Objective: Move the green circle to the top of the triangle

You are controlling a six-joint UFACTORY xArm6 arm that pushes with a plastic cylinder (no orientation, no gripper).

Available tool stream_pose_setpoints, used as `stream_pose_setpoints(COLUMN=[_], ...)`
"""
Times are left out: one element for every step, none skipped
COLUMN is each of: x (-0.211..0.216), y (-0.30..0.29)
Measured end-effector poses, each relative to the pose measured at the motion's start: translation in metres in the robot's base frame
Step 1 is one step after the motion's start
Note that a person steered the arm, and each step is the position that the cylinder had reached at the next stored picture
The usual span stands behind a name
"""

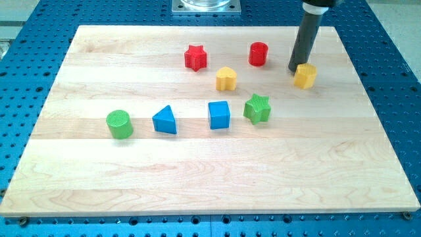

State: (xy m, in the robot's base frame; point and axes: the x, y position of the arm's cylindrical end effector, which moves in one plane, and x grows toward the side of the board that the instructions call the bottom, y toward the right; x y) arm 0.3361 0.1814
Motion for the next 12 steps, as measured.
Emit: stream_pose_setpoints(x=[-0.006, -0.013, 0.035, 0.108, 0.122, 0.135, 0.183, 0.193, 0.196, 0.197, 0.196, 0.183], y=[0.019, 0.080, 0.100, 0.074, 0.024, -0.026, -0.058, -0.123, -0.191, -0.246, -0.284, -0.285])
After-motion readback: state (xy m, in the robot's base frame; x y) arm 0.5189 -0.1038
